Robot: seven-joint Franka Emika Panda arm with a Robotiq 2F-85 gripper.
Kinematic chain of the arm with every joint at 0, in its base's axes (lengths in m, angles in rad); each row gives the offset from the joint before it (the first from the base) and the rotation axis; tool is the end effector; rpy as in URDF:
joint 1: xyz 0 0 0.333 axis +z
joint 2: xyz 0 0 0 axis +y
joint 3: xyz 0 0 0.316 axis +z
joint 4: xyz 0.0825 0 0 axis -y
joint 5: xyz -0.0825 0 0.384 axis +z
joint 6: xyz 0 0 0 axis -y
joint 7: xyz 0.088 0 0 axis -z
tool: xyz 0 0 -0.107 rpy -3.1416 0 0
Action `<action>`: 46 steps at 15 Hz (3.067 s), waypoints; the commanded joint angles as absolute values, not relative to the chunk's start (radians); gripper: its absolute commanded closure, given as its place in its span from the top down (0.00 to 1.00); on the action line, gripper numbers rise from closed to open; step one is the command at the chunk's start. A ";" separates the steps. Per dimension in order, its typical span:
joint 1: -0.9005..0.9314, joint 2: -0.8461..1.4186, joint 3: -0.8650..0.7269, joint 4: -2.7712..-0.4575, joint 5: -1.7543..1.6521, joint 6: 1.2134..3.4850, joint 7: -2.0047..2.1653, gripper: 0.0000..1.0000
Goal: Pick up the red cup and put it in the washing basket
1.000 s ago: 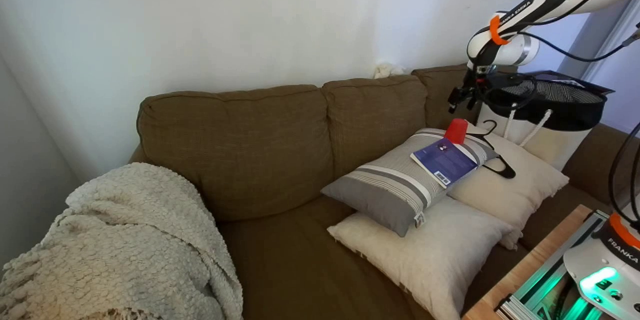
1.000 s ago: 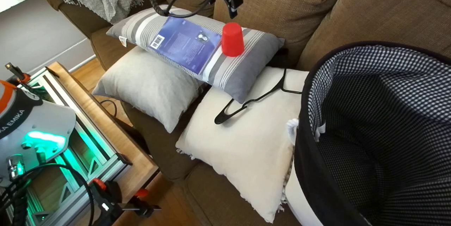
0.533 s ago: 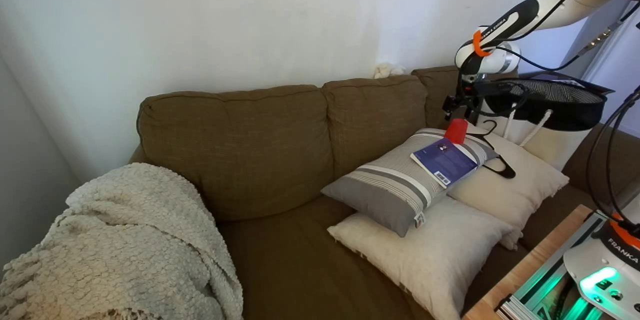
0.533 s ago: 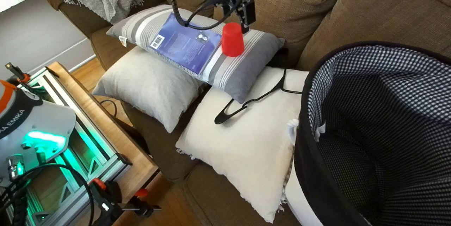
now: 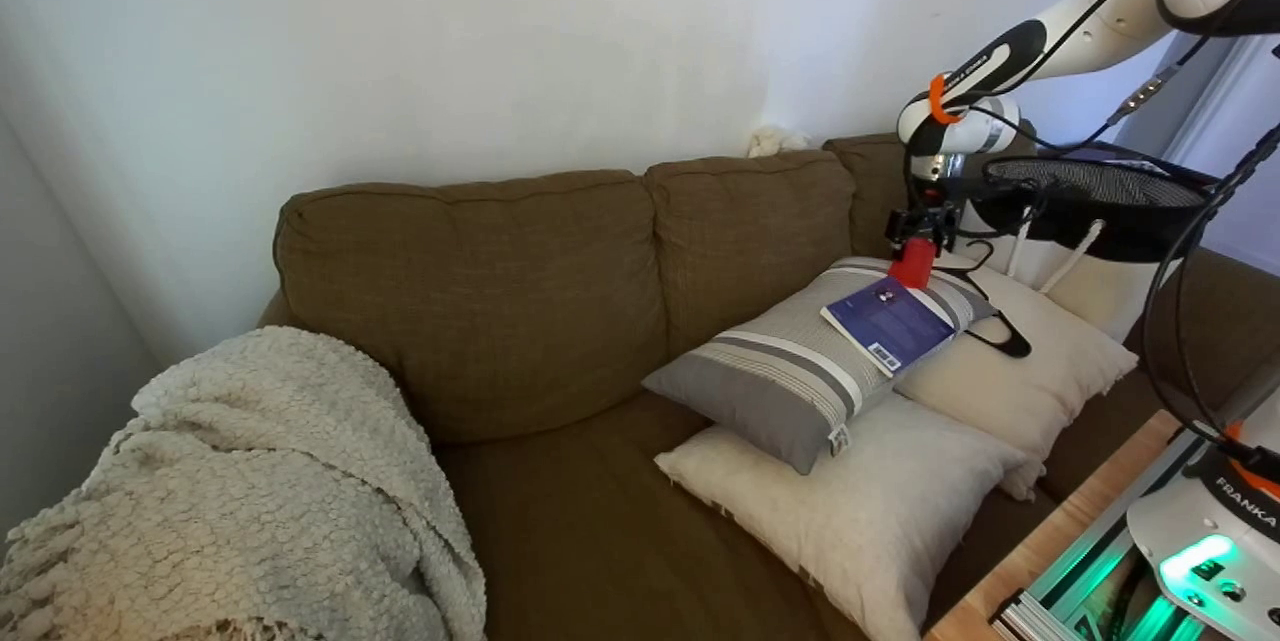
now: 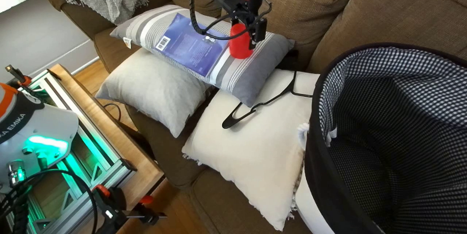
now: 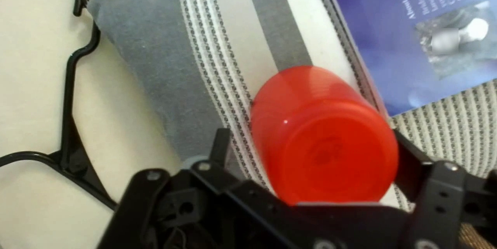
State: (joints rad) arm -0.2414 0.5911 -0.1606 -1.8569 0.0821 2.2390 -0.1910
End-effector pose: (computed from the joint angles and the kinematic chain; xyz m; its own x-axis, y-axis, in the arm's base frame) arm 0.5715 -0.2364 0.1881 0.9491 -0.2427 -0.2009 -0.2481 -0.9687 -0.0020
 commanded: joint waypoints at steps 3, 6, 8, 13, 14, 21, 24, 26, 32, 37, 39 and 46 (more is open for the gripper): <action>-0.274 0.640 -0.124 -1.770 0.072 2.136 -0.236 0.50; -0.259 0.581 -0.141 -1.796 0.020 2.048 -0.259 0.47; -0.260 0.485 -0.159 -1.866 -0.009 2.088 -0.253 0.47; -0.313 0.243 -0.217 -2.012 0.016 2.310 -0.237 0.47; -0.322 0.195 -0.235 -2.034 0.012 2.342 -0.231 0.47; -0.362 0.063 -0.325 -2.013 0.012 2.373 -0.222 0.72; -0.367 0.083 -0.330 -2.016 0.113 2.508 -0.155 0.47; -0.380 0.137 -0.334 -1.971 0.190 2.606 -0.153 0.47; -0.414 0.364 -0.379 -1.806 0.181 2.897 0.038 0.47; -0.297 0.555 -0.615 -1.696 0.096 2.939 0.346 0.93; -0.244 0.615 -0.702 -1.659 0.081 2.891 0.449 0.94; -0.242 0.455 -0.566 -1.727 0.028 2.622 0.283 1.00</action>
State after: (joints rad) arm -0.2299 0.5747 -0.6482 -1.6553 0.0662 2.6978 0.3809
